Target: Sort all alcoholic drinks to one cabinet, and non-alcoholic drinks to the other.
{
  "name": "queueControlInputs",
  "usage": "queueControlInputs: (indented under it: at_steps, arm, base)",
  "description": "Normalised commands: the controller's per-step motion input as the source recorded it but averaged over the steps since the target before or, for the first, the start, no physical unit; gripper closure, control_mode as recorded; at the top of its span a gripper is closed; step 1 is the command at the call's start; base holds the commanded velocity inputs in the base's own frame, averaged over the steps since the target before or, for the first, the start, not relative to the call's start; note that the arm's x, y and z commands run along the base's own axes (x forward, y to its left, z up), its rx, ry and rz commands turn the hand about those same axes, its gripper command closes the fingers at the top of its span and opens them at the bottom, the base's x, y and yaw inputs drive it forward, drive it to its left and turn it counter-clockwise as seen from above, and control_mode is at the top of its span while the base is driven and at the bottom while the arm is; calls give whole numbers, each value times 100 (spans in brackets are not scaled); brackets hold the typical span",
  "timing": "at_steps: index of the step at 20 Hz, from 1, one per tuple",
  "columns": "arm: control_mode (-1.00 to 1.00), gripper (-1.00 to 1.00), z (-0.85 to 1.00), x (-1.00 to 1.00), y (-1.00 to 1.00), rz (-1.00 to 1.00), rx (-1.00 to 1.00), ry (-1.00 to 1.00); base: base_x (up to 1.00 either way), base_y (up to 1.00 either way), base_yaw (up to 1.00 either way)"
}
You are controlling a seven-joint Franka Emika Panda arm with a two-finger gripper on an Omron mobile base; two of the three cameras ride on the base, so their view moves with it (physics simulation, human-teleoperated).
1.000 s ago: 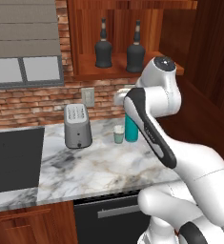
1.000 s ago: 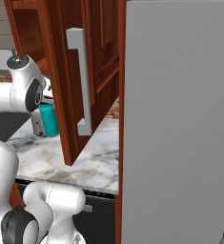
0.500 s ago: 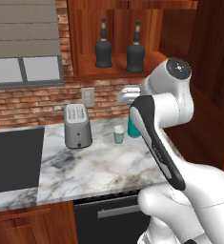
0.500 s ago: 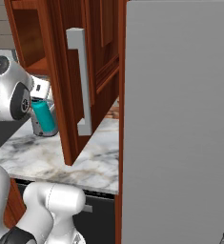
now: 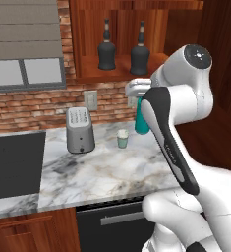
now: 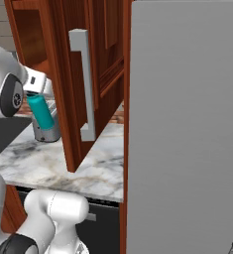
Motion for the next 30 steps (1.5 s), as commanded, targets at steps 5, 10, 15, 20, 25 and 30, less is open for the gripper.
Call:
queueControlInputs:
  at_steps: [5,10,15,20,25,30]
  arm:
    - [-100,100,6,-5,-10,0,0,-1]
    - [-100,100,0,-13,-16,0,0,-3]
    - [-100,100,0,-11,-6,0,4,0]
    - [100,100,-1,-2,0,0,1,0]
    - [100,100,0,0,0,0,0,0]
    - [100,100,0,0,0,0,0,0]
  base:
    - [0,0,0]
    - [0,0,0]
    - [0,0,0]
    - [-34,0,0]
    - [-68,19,0]
    - [-38,59,-3]
